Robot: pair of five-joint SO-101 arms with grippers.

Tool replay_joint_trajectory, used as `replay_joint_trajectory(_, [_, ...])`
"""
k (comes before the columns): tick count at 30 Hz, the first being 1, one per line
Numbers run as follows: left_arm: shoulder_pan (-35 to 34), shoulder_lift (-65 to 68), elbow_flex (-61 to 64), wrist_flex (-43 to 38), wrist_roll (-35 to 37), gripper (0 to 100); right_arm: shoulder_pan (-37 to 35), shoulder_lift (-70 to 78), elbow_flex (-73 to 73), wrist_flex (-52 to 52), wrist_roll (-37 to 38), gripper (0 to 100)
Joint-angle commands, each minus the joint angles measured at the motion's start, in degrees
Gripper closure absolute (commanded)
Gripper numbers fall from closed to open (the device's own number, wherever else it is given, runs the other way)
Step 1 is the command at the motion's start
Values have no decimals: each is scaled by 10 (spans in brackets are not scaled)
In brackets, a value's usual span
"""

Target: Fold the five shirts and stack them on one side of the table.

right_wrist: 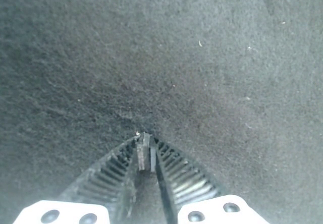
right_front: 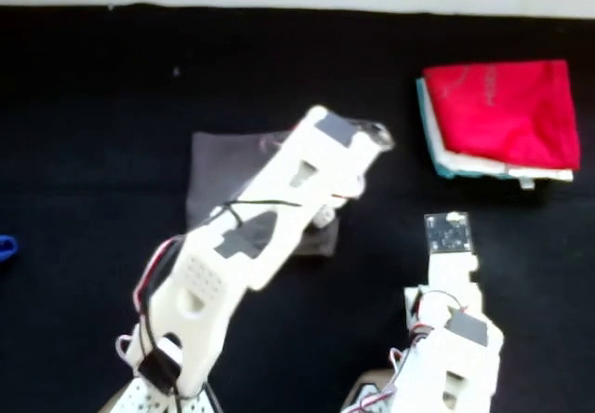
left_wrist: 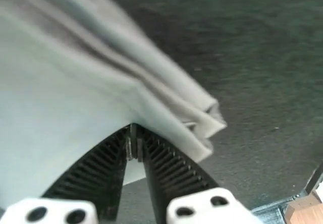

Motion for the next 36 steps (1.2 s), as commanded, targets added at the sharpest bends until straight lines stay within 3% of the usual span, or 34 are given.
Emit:
replay_joint_trajectory(1, [-4, -44, -51, -5, 1, 991, 7, -2, 9, -15, 5, 992])
replay_joint_trajectory(4, [-43, -50, -101, -37, 1, 991, 7, -2, 9, -15, 5, 992])
replay_joint_trajectory(9, [-101, -24, -109, -169, 2, 991, 7, -2, 10, -24, 4, 992])
replay_joint_trajectory(24, [-116, 96, -109, -436, 1, 991, 7, -2, 10, -25, 4, 992])
replay_joint_trajectory(29, [-128, 86, -127, -411, 1, 991, 7, -2, 10, -25, 4, 992])
replay_joint_trajectory(36, [-145, 22, -226, -218, 1, 991, 7, -2, 10, -25, 4, 992])
